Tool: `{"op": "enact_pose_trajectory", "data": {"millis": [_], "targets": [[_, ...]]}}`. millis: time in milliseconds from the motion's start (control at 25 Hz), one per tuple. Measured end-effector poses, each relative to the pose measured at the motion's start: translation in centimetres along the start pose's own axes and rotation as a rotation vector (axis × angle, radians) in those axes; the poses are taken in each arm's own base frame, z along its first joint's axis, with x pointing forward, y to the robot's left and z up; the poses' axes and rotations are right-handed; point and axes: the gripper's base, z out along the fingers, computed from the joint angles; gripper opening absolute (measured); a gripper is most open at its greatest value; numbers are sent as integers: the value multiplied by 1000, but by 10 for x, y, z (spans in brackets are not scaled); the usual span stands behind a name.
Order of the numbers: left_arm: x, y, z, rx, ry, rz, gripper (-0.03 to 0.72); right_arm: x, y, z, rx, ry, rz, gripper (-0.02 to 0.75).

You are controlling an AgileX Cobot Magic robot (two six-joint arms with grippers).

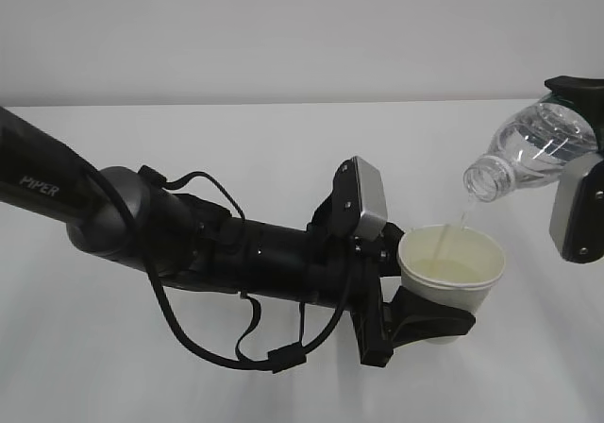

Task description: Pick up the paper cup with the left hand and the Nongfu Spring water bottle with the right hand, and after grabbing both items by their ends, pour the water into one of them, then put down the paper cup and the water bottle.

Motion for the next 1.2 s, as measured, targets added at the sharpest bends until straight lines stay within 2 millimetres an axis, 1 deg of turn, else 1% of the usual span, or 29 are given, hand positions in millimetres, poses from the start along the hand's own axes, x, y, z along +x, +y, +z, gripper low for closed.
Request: {"op": "enact_pose_trajectory", "data": {"millis": [1200], "targets": [[0,0,0,0,0,0,463,0,-1,0,9,-1,-3,435]]}}
